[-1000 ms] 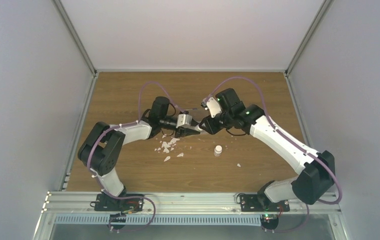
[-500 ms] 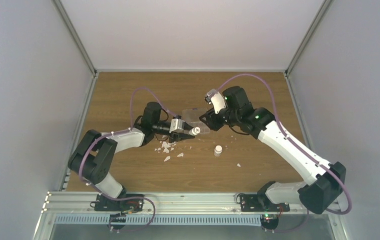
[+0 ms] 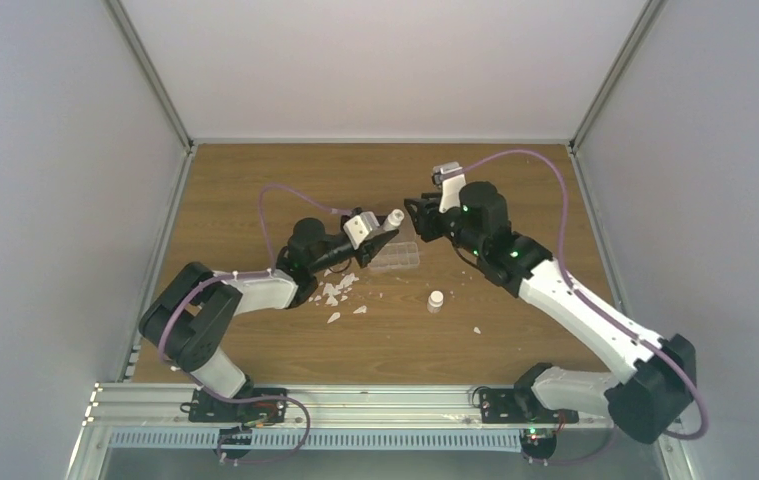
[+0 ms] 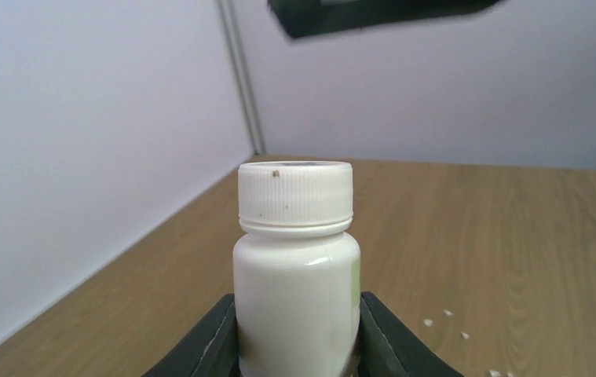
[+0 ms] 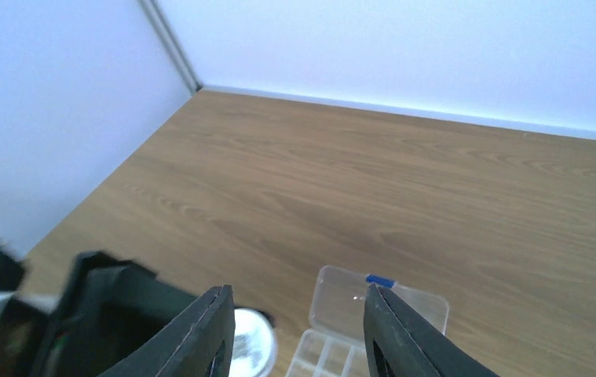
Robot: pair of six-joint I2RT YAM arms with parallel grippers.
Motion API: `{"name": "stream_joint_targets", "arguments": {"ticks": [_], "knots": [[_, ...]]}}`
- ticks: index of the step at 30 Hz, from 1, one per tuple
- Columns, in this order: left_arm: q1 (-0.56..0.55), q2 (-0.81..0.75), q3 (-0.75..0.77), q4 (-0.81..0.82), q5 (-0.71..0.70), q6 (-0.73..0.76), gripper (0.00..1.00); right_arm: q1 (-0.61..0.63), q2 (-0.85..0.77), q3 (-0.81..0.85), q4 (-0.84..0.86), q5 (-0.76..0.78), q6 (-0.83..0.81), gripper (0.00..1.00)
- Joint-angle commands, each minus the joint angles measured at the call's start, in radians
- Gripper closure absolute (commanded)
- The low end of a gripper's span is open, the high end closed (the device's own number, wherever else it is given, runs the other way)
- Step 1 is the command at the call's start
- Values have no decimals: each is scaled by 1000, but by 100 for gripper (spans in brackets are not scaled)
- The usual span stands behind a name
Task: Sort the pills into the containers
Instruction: Unscrew the lid of the pill bottle.
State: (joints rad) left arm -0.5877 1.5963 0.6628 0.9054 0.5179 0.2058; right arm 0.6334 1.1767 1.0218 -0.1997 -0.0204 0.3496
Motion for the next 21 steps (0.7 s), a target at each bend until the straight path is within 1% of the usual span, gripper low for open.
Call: {"name": "stream_joint_targets", "arguments": {"ticks": [1,3,5,8,10,13,15,17,19,21], "knots": [[-40,-5,-26,196,-235,-99,36,-3,64,-43,245,71,56,0],[-44,-6,-33,222,-269,-115,36,-3,91,-51,321,46,51,0],[-46,-14,-39,223,-295,-131,37,-4,131,-19,338,27,19,0],[-46,-35,-54,215,-319,-133,36,-3,156,-8,375,-44,-57,0],[-47,-48,-72,222,-331,-123,36,-5,137,-27,396,-41,-110,0],[-46,-62,-114,235,-341,-102,36,-11,90,-86,422,-98,-143,0],[-46,-55,-142,246,-325,-82,35,-11,65,-126,438,-183,-152,1],[-46,-39,-178,271,-277,-70,35,-11,72,-143,426,-234,-151,0],[-46,-21,-205,277,-232,-83,34,-12,96,-156,410,-244,-152,0],[-46,-2,-250,304,-212,-125,31,-14,107,-190,432,-242,-146,0]]}}
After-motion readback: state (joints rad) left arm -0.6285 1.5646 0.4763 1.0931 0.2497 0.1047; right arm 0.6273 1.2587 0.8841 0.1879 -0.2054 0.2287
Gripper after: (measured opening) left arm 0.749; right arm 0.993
